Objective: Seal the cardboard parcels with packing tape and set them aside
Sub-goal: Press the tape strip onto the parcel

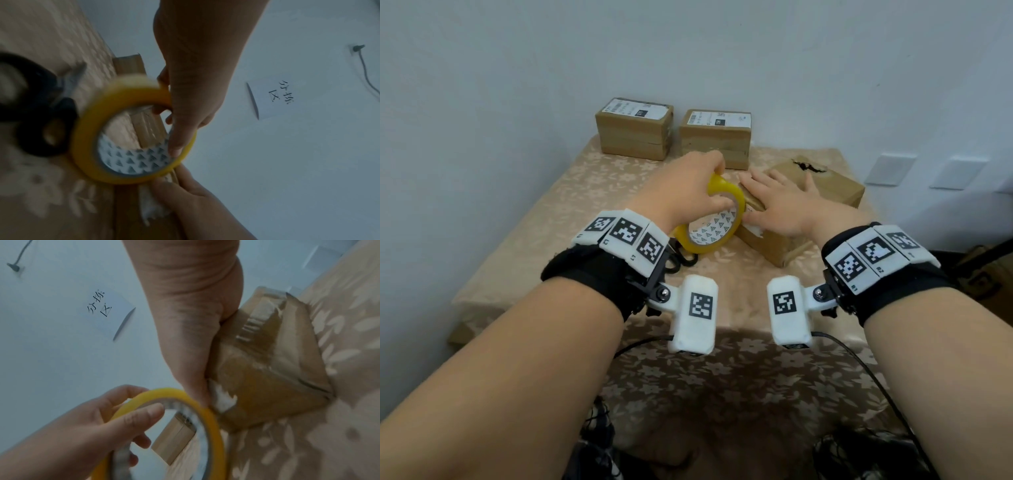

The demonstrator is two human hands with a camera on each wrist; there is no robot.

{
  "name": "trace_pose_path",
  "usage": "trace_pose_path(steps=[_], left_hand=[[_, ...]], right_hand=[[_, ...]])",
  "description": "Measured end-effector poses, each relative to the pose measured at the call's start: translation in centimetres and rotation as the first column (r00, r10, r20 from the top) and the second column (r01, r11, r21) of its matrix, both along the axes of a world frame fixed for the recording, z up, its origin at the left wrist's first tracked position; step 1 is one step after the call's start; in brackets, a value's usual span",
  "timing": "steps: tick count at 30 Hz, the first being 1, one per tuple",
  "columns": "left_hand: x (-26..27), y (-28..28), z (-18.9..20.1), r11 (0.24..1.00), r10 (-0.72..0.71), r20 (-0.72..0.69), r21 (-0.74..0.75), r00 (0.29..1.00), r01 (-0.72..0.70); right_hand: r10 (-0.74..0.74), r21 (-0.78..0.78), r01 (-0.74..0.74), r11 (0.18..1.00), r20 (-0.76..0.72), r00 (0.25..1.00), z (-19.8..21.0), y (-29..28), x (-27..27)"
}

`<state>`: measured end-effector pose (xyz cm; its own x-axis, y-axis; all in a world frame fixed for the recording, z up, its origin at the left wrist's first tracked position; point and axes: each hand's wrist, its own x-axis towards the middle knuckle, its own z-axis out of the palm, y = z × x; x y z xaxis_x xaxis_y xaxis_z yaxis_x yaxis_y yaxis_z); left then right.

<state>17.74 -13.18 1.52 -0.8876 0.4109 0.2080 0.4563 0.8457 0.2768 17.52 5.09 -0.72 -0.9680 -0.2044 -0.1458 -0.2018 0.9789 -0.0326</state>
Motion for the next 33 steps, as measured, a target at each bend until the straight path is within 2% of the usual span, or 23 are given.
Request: trace_pose_path(steps=[4,9,11,13,16,18,21,25,29,33], left_hand=[[0.6,-1.0,-1.3,0.990,-0.015,0.099,0.138,0.995,0.002],[1.1,-0.5,-0.9,0.993,0.004,0.064,0.121,0.998,-0.012],[1.1,-0.2,-0.4,0.998,0.002,0.029,0.066,1.000,-0.004],[0.9,-0.3,0.3,0.997,0.009,-0.001,-0.079,1.000,-0.009],[0.6,-1.1,1.1,0.956,0.022,-0.017,-0.292,1.000,-0.026],[0.7,-1.1,1.2,0.939,0.015,-0.029,-0.343,0.999,-0.024],[0.6,-0.7,1.2,0.922,0.006,-0.057,-0.386,0.998,-0.027],[0.7,-0.5,1.1,0.937,0.028,-0.070,-0.346,0.997,-0.050],[0.9,-0.4,0.6,0.978,-0.003,-0.098,-0.209,0.995,-0.017],[0.7,-0.8,0.5,0.991,-0.003,-0.114,-0.136,0.994,-0.013]], right_hand=[[-0.154,-0.016,0.154,0.988,0.011,0.988,0.1,-0.4,0.5],[-0.234,-0.013,0.235,0.972,0.032,0.972,0.2,-0.9,1.3],[-0.245,-0.012,0.246,0.969,0.039,0.969,0.3,-0.9,1.5],[-0.244,-0.012,0.245,0.969,0.051,0.968,0.4,-0.8,1.5],[-0.235,-0.016,0.236,0.972,0.055,0.970,0.4,-0.7,1.5],[-0.226,-0.044,0.229,0.973,0.061,0.972,0.6,-0.5,1.5],[-0.219,-0.166,0.230,0.959,0.081,0.972,1.0,0.0,1.6],[-0.286,-0.249,0.269,0.930,-0.032,0.958,0.7,-0.5,1.0],[-0.330,-0.189,0.296,0.936,-0.182,0.926,-0.2,-1.5,-0.1],[-0.297,-0.071,0.289,0.955,-0.204,0.933,-0.7,-1.9,-0.7]])
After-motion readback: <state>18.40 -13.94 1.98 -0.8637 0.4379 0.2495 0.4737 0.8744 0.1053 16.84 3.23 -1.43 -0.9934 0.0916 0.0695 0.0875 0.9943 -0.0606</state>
